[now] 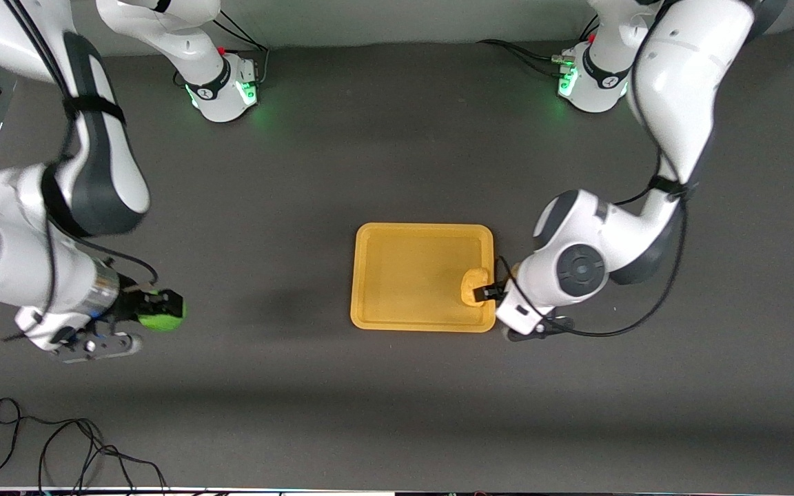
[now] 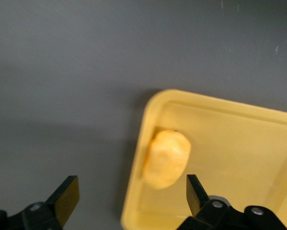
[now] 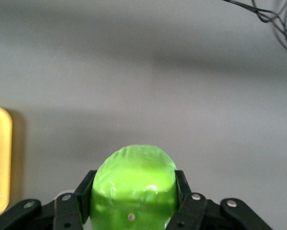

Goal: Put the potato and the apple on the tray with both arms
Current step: 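Open the left gripper and withdraw it while the right gripper lifts the apple, then carry the green apple over the tray with the right gripper and lower it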

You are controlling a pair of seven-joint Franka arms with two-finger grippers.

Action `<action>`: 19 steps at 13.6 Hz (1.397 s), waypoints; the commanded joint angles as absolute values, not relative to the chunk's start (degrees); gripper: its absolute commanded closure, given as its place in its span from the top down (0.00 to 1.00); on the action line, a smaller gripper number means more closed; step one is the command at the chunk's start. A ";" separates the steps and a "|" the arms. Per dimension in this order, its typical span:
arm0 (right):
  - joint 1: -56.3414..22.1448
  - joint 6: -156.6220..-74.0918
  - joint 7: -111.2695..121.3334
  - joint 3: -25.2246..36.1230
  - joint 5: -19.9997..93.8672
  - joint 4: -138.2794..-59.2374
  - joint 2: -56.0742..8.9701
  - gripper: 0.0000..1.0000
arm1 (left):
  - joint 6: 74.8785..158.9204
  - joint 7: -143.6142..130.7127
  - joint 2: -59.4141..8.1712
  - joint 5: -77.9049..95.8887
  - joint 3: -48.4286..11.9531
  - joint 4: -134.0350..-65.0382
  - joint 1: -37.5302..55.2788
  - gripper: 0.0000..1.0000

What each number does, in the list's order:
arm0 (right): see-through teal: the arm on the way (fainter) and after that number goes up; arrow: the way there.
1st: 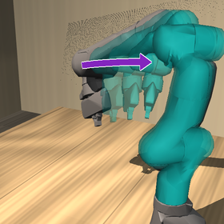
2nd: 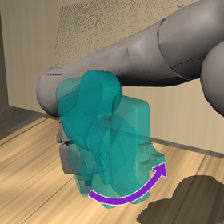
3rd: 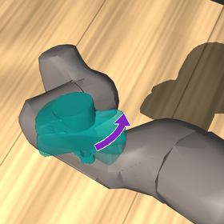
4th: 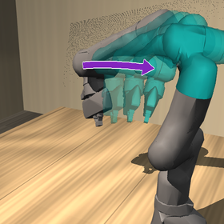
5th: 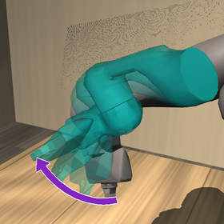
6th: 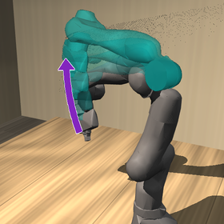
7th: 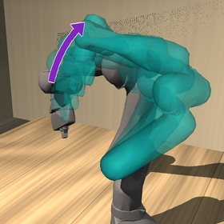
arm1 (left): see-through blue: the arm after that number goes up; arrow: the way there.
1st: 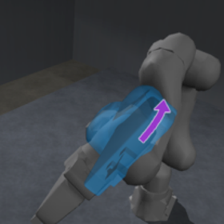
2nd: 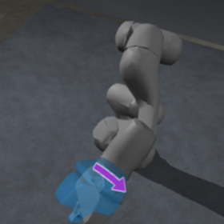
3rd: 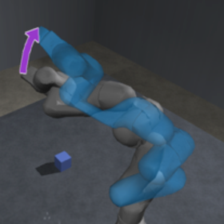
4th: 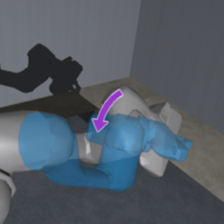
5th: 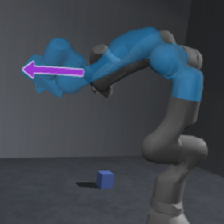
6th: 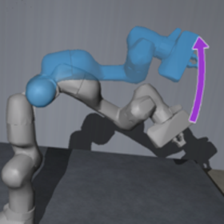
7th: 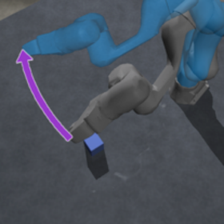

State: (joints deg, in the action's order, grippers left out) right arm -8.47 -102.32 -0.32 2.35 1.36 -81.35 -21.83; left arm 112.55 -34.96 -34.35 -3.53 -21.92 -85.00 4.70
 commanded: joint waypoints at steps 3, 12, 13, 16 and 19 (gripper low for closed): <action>-13.78 -95.98 -5.94 2.37 2.11 -80.77 -16.18 0.40 | 101.00 -17.18 -19.80 -6.33 -21.88 -88.06 -4.55 1.00; -41.65 -96.85 -50.60 2.37 2.02 -62.16 -32.67 0.40 | 105.29 1.23 -6.86 -3.43 -21.71 -99.31 -15.55 1.00; -43.40 -97.38 -52.28 2.37 2.02 -61.01 -34.44 0.40 | 105.12 1.75 -6.59 -3.51 -21.71 -99.49 -16.43 1.00; -47.01 -103.60 -54.58 2.46 1.50 -61.35 -40.23 0.40 | 105.29 1.76 -5.28 -3.52 -21.71 -100.98 -18.10 1.00; -47.20 -110.54 -55.63 2.46 -1.04 -61.52 -47.09 0.40 | 106.53 1.67 -5.27 -3.34 -21.71 -101.16 -19.60 1.00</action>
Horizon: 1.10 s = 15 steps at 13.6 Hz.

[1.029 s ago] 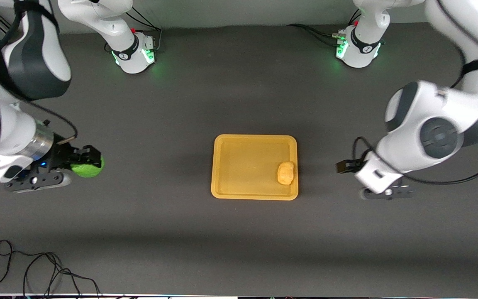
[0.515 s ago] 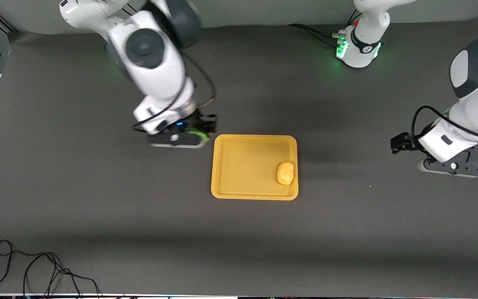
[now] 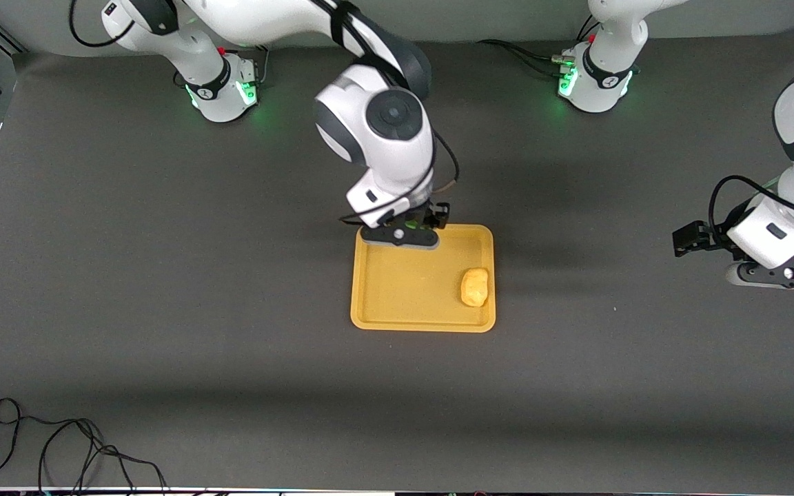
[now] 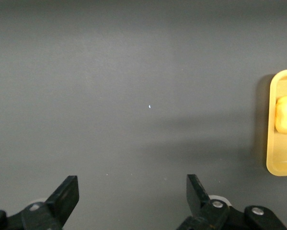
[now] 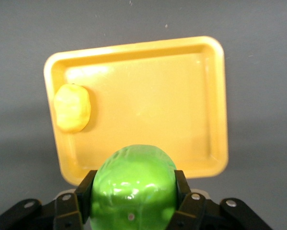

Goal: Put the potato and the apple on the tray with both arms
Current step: 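Carry the green apple over the tray with the right gripper and lower it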

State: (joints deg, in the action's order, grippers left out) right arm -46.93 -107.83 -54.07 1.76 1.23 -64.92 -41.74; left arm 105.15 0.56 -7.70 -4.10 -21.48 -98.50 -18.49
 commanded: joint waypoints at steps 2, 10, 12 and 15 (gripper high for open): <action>-47.20 -114.33 -55.90 2.46 -2.11 -61.61 -50.43 0.40 | 106.17 0.71 -3.96 -3.34 -21.71 -101.34 -19.60 1.00; -47.11 -125.06 -56.95 2.90 -4.75 -64.25 -57.04 0.41 | 102.58 6.57 -0.27 -3.16 -1.52 -103.09 -2.66 1.00; -46.94 -125.68 -56.95 2.99 -4.83 -64.25 -57.48 0.57 | 102.39 6.59 1.05 -3.08 -1.06 -103.97 -1.85 1.00; -46.76 -125.34 -56.87 2.99 -4.66 -63.99 -56.70 1.00 | 101.61 5.72 2.20 -2.90 4.64 -103.97 3.50 1.00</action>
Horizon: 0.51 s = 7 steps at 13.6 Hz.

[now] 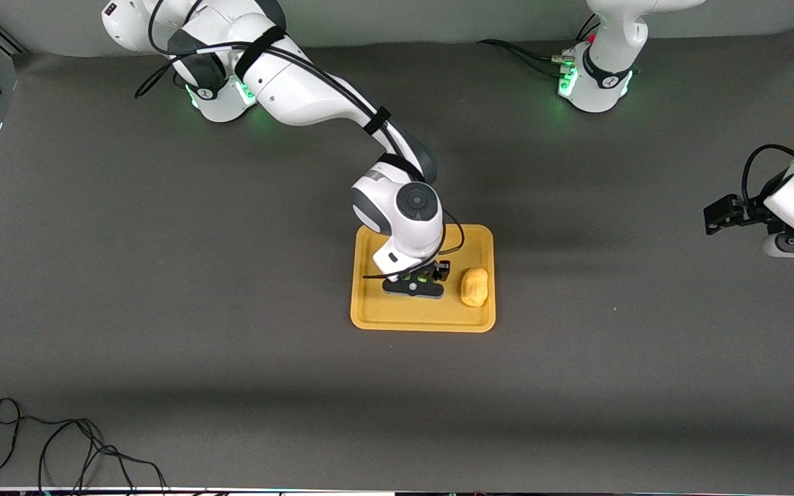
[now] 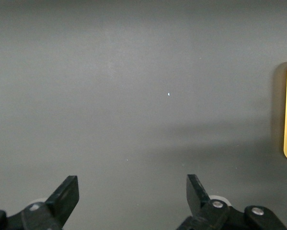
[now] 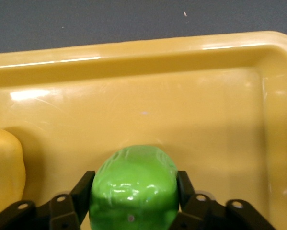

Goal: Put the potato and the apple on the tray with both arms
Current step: 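Carry the green apple over the tray with the right gripper and lower it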

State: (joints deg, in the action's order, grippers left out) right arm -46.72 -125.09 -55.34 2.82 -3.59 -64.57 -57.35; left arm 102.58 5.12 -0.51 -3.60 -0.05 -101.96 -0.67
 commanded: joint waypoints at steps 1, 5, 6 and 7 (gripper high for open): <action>-46.76 -124.11 -56.87 2.99 -4.57 -63.90 -55.30 1.00 | 101.60 5.63 2.20 -2.20 4.66 -103.97 3.08 1.00; -46.32 -108.06 -56.25 3.16 -4.31 -60.13 -46.60 1.00 | 102.13 6.42 2.11 -1.14 4.66 -103.97 1.49 1.00; -46.23 -104.54 -56.25 3.34 -4.31 -59.51 -44.06 1.00 | 102.13 6.42 2.02 -1.14 4.75 -103.97 1.49 1.00; -45.71 -101.37 -56.16 3.34 -4.22 -59.33 -41.42 1.00 | 102.04 6.42 2.11 -1.14 4.66 -104.50 1.58 1.00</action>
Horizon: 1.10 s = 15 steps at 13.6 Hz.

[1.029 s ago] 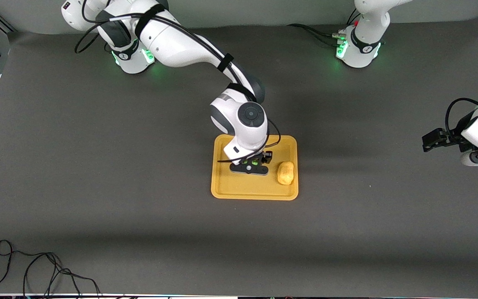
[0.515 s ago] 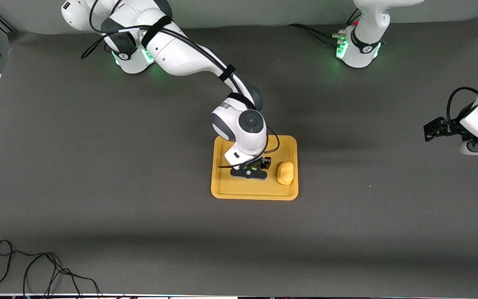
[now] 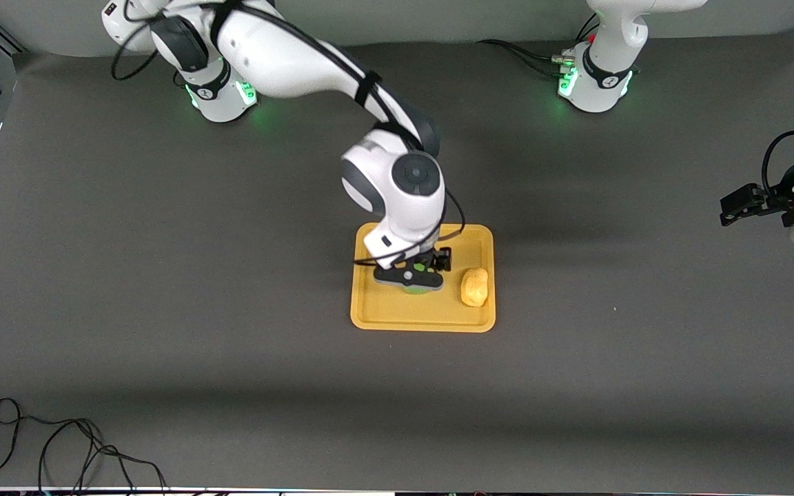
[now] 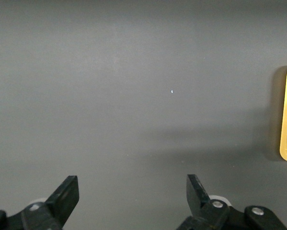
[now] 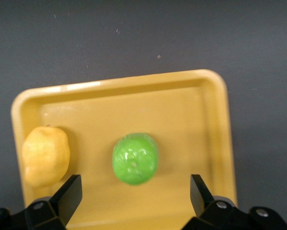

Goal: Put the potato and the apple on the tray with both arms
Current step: 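Release the apple on the tray and withdraw the right gripper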

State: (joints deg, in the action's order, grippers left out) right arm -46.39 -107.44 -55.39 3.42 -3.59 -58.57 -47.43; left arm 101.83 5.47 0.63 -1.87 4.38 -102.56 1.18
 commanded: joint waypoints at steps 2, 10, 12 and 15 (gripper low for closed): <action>-44.22 -94.69 -55.73 3.25 -4.13 -59.41 -35.89 1.00 | 101.87 6.42 2.11 -1.14 4.66 -104.68 1.85 1.00; -26.23 -79.63 -27.20 2.11 -3.26 -75.73 -10.93 1.00 | 100.90 7.82 1.85 -1.14 4.66 -104.33 2.20 1.00; -18.32 -79.89 -17.62 1.58 -2.64 -79.96 -7.13 1.00 | 100.99 9.48 1.58 -1.14 4.66 -104.33 1.76 1.00; -8.11 -82.17 -6.36 0.97 -1.93 -84.01 -4.14 1.00 | 100.64 11.78 1.67 -1.05 4.66 -104.15 1.58 1.00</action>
